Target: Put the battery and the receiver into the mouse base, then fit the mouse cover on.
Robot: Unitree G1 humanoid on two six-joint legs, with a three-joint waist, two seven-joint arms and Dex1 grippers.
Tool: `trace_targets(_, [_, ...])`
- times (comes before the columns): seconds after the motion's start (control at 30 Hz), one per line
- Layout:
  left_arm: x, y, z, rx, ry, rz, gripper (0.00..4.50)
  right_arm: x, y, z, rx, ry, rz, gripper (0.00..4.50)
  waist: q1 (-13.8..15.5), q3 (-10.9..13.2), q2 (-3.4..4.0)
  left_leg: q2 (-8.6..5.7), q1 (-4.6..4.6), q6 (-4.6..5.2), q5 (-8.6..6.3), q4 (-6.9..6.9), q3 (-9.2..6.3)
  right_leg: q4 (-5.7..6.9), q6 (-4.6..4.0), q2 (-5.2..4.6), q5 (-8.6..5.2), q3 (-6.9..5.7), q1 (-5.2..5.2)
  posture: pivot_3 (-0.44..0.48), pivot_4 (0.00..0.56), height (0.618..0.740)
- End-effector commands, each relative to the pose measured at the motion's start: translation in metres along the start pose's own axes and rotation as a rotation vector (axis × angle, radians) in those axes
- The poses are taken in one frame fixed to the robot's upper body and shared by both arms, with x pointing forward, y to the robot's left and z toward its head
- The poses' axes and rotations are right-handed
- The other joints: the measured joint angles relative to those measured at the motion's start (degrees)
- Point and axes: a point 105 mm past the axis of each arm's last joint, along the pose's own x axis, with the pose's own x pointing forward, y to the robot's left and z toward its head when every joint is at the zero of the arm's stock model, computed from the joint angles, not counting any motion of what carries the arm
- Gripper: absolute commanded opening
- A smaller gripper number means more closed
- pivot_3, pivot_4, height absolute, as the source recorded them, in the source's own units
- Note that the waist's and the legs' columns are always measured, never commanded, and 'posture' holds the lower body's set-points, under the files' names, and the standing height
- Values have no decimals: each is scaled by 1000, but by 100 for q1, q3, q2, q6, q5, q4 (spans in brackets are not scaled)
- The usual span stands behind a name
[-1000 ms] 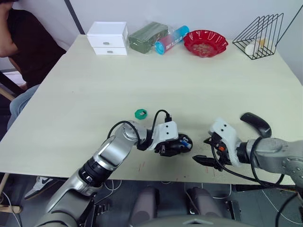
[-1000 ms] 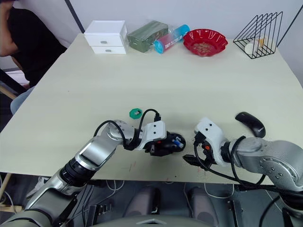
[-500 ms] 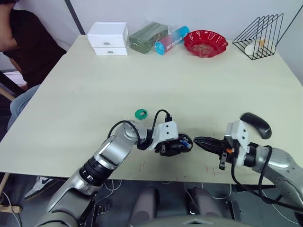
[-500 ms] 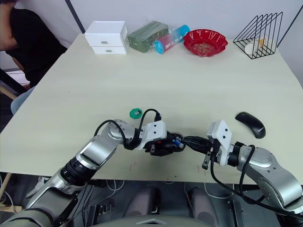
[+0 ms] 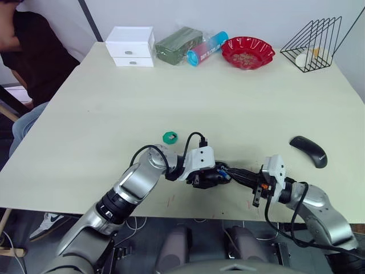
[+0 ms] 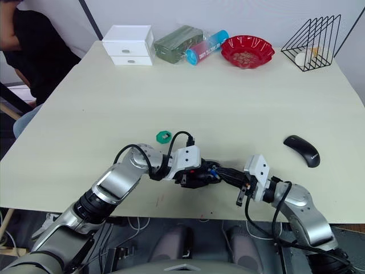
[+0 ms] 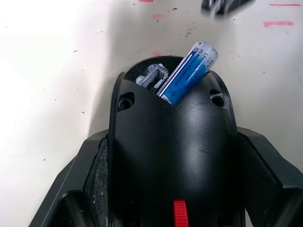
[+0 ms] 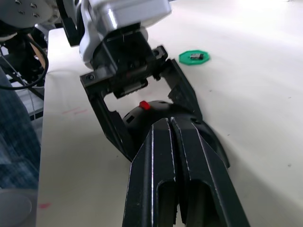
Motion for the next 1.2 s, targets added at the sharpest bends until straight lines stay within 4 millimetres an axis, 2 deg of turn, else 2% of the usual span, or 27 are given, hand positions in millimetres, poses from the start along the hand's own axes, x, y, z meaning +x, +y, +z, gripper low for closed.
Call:
trace_targets(0.03, [12,-11,-23,-50,89,-45,2956,4,-1,-3,-34,-1,9,83,0,0,0,0,0,0,0,0,-1,0,0,0,0,0,0,0,150,740])
trace_targets(0.37, [11,-12,-24,-50,92,-47,2956,8,-3,-27,-9,79,6,83,-2,-3,3,0,6,0,0,0,1,2,-1,0,0,1,3,0,150,740])
trace_targets(0.57, [11,-12,-24,-50,92,-47,2956,7,-2,-51,20,249,32,83,-10,-28,11,0,13,0,0,0,2,4,-1,1,0,3,7,0,150,740])
trace_targets(0.87, [11,-12,-24,-51,92,-49,2956,-1,0,-71,51,428,53,83,-13,-115,18,0,21,0,0,-1,2,2,-4,2,-2,4,13,0,150,740])
trace_targets(1.03, [11,-13,-23,-51,90,-48,2956,1,-3,-63,53,397,25,83,-12,-138,8,0,22,0,0,-5,1,-1,-7,2,-3,4,14,0,150,740])
trace_targets(1.2, [12,-12,-20,-42,83,-48,2956,0,-15,-20,4,161,-41,83,0,-134,8,0,18,0,0,-6,-1,-3,-6,2,-4,1,13,0,150,740])
